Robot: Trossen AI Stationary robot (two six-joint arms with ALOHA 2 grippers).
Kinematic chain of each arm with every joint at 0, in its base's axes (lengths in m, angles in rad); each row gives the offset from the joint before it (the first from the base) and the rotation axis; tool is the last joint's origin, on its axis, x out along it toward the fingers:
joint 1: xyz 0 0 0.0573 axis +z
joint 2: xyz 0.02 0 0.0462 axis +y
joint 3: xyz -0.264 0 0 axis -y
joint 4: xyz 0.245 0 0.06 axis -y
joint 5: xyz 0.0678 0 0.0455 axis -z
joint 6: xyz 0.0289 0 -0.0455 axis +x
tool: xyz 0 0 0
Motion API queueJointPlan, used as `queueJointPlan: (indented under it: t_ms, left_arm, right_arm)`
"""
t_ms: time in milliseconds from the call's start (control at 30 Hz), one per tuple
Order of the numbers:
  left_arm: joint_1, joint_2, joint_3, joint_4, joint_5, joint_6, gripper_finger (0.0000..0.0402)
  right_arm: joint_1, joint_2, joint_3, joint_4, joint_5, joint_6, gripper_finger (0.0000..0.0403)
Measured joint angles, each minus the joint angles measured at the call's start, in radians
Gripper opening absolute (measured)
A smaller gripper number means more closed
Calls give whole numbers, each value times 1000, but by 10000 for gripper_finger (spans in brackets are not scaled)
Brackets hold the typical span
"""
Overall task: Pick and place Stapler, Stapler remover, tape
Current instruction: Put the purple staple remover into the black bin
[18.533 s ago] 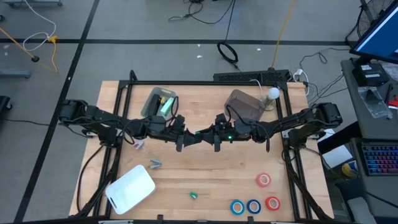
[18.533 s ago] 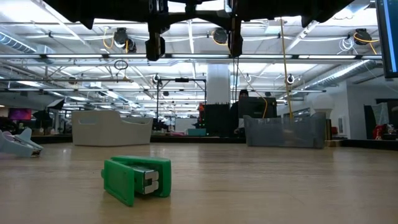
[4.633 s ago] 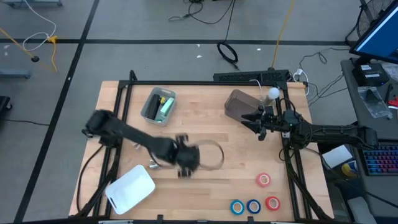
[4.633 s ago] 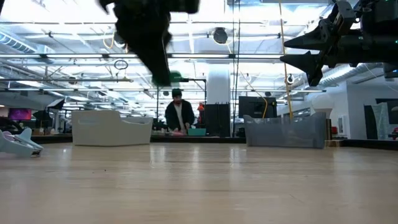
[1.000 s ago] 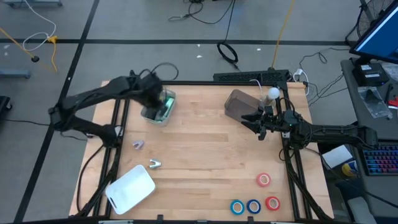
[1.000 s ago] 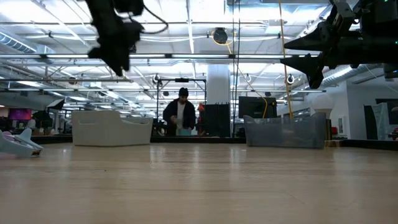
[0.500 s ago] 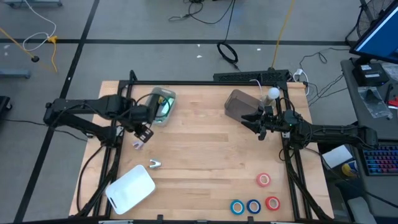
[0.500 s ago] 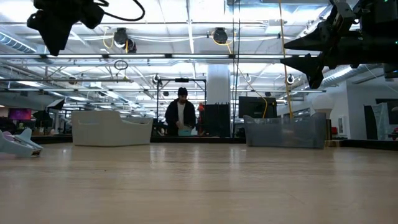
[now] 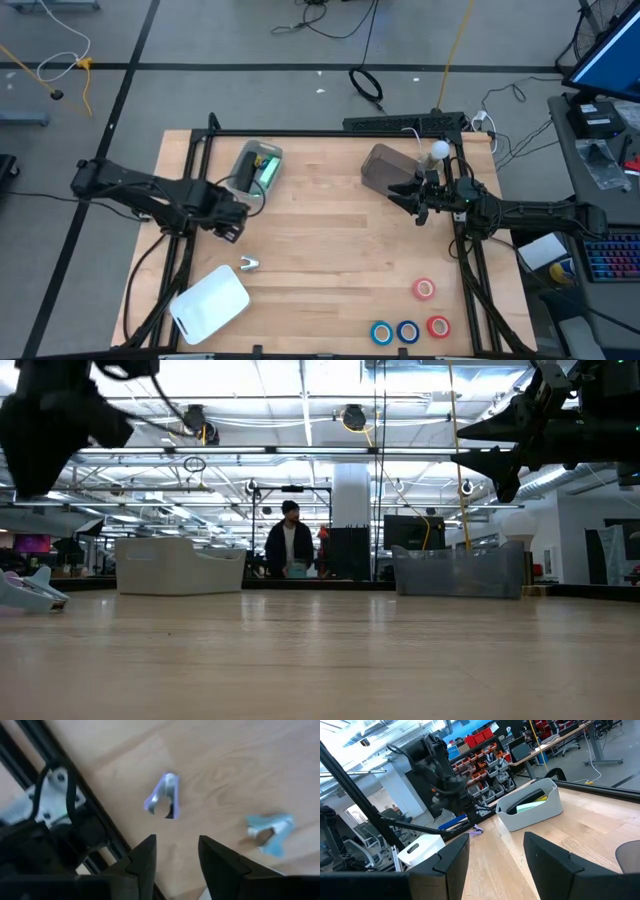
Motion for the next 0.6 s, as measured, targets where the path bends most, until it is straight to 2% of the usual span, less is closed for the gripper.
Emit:
queueJointPlan:
  t_ms: [333,467,600]
  left_arm:
    - [0,0,-217,278,84,-69,239]
    - [0,0,-236,282,58,-93,243]
    - [0,0,-236,289,24,-97,226]
  right_arm:
    - [0,0,0,0,0,3,180]
    - [0,0,0,0,1,3,180]
    - [0,0,0,0,2,3,180]
